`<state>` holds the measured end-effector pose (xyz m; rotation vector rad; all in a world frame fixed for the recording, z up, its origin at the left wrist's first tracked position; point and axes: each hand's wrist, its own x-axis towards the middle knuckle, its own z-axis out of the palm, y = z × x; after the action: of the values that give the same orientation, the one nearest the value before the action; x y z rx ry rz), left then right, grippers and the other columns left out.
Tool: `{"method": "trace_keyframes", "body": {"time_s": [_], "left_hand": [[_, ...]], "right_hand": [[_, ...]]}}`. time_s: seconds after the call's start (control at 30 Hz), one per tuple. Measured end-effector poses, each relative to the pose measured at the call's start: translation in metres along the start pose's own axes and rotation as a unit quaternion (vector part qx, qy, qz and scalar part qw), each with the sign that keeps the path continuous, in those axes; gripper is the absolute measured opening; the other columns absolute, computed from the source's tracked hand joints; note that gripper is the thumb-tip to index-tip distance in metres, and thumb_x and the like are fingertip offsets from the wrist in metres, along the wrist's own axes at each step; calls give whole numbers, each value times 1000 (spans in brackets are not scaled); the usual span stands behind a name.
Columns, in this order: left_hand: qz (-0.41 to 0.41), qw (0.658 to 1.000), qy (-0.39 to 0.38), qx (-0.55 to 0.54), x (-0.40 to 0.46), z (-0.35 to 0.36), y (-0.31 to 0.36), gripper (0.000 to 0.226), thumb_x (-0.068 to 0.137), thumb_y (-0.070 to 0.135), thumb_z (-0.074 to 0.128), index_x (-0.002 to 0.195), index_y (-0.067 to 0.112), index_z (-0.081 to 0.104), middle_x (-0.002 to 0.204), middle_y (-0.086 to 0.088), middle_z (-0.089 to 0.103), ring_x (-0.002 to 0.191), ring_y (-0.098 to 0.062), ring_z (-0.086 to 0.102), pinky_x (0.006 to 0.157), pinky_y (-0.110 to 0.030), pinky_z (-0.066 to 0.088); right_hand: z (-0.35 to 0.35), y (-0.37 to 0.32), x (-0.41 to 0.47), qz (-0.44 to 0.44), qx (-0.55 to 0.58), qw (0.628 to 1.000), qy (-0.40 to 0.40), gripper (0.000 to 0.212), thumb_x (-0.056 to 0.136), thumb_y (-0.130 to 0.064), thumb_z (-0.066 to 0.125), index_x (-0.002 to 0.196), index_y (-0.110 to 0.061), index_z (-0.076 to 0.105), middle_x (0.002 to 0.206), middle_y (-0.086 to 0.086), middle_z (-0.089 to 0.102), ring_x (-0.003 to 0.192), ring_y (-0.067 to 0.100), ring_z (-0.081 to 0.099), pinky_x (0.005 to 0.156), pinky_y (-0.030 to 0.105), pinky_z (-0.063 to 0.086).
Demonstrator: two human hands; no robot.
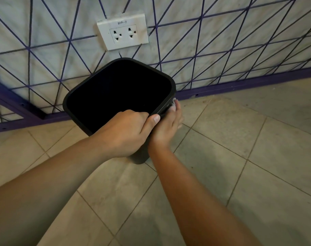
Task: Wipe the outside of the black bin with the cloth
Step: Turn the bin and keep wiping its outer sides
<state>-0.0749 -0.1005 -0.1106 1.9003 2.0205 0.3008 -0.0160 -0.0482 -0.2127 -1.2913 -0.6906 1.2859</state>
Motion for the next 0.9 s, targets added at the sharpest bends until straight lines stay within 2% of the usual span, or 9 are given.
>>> {"method": "trace_keyframes", "body": {"time_s": [0.1, 0.23, 0.33, 0.4, 0.47, 0.6, 0.7, 0.77, 0.9], "left_hand": [[1, 1000, -3, -19, 0, -1, 0, 58, 97, 54, 22, 104, 19, 68, 86, 4, 72, 80, -6, 68, 80, -35, 56], [-2, 1000, 14, 4, 1, 0, 3, 55, 99, 52, 21, 96, 19, 65, 76, 3, 67, 73, -10, 66, 75, -39, 55], [-3, 1000, 4, -24, 2, 0, 0, 57, 98, 54, 22, 106, 22, 68, 84, 5, 71, 80, -8, 68, 79, -35, 55], [-4, 1000, 4, -20, 2, 0, 0, 49, 99, 52, 24, 93, 27, 66, 77, 8, 67, 74, -4, 65, 73, -28, 51], [-6, 1000, 11, -9, 3, 0, 3, 44, 101, 47, 25, 85, 28, 62, 74, 6, 65, 71, -7, 63, 69, -30, 50], [-6, 999, 0, -32, 3, -2, 0, 52, 101, 49, 25, 110, 20, 68, 87, 4, 71, 82, -7, 68, 81, -36, 55], [4, 1000, -4, -31, 3, -2, 1, 45, 101, 47, 26, 99, 25, 65, 81, 6, 69, 77, -5, 66, 79, -34, 55], [-2, 1000, 4, -14, 4, -1, 2, 43, 102, 47, 26, 90, 25, 61, 76, 4, 66, 72, -8, 64, 75, -38, 55], [-9, 1000, -3, -29, 5, 0, -1, 57, 100, 53, 22, 108, 20, 68, 86, 4, 72, 82, -7, 68, 81, -36, 56]], "right_hand": [[-3, 7, -37, -102, 0, 995, -22, 63, 98, -51, 28, 155, -28, 41, 158, -5, 42, 145, 6, 33, 121, 30, 28], [-2, 6, 6, 42, 23, 999, -9, 53, 107, -42, 30, 155, -25, 45, 156, 1, 41, 149, 16, 30, 115, 30, 28], [-3, -5, -23, -66, -4, 997, -36, 60, 101, -48, 29, 157, -28, 40, 158, -6, 40, 145, 5, 33, 117, 26, 29], [-3, 0, -34, -107, 9, 993, -42, 67, 97, -53, 28, 158, -27, 36, 155, -8, 41, 142, 3, 36, 122, 32, 32], [-2, 6, -8, -48, 7, 998, -27, 65, 97, -51, 28, 156, -27, 40, 147, -10, 44, 140, 7, 36, 124, 42, 31], [-1, -9, -15, -49, -7, 998, -41, 65, 96, -47, 28, 156, -27, 40, 156, -3, 40, 145, 10, 33, 124, 40, 31], [-3, -5, -25, -103, -6, 994, -36, 65, 99, -49, 28, 157, -23, 38, 157, -3, 38, 140, 1, 34, 121, 34, 32], [0, -4, -1, -48, 2, 998, -29, 65, 97, -46, 27, 155, -22, 42, 154, 0, 40, 132, 1, 35, 121, 37, 33], [2, -14, -18, -77, 2, 997, -31, 70, 94, -56, 27, 155, -26, 41, 155, -3, 42, 141, 5, 37, 120, 32, 33]]}}
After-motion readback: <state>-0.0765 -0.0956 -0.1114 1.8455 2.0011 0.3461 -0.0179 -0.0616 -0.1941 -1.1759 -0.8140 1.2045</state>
